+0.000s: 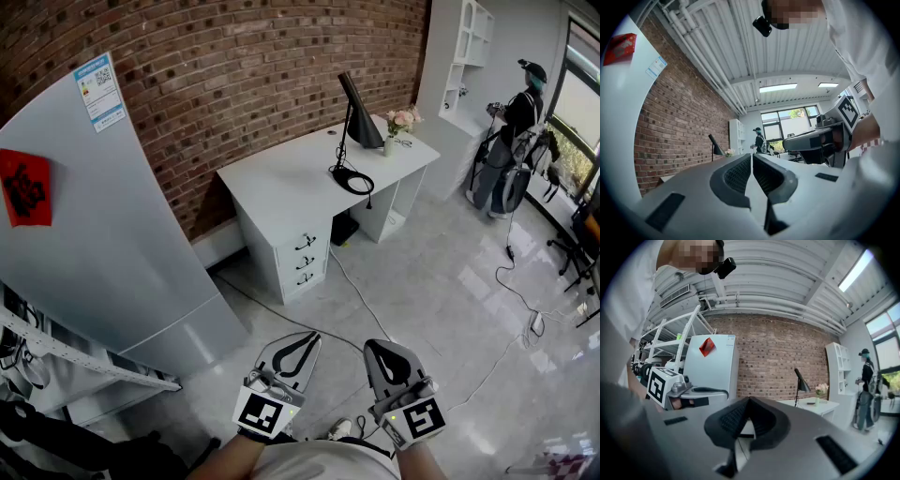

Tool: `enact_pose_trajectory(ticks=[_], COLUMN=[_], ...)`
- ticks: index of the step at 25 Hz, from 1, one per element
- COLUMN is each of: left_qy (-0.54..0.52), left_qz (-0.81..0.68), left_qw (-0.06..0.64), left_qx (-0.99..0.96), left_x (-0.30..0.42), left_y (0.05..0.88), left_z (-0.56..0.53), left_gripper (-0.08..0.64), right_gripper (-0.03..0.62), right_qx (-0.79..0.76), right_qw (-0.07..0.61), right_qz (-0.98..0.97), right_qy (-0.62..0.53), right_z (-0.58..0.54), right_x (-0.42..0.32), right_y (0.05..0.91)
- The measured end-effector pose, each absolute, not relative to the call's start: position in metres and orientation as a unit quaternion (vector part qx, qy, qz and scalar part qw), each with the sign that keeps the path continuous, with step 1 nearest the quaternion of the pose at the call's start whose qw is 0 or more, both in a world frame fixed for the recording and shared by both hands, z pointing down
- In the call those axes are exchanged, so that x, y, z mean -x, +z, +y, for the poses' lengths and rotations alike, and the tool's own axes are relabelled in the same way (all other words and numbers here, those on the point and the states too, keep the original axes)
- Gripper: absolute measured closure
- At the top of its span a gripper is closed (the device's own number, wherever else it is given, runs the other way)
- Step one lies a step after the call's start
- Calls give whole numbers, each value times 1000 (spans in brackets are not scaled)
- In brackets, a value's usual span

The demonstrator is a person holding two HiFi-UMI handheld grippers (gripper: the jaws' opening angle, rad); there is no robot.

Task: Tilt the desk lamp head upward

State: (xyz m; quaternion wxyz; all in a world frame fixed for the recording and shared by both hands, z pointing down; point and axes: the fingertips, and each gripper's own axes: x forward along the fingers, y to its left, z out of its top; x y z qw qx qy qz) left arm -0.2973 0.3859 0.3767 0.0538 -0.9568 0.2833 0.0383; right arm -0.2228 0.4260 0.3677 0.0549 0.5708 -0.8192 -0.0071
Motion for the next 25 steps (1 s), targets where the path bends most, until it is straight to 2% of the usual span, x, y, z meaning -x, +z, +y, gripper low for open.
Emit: enact_pose_trajectory(ticks=[25], left_qy=[31], left_qz=[282], left_qw=[52], left_qx=[957], left_x=[287], left_y=[386], left_z=[378], left_gripper=[540], right_gripper=[580], right_qx=[-576], right_qw=[51], right_qz=[-816], right_qy=[0], right_z=[419], right_x=[209], right_y=[373])
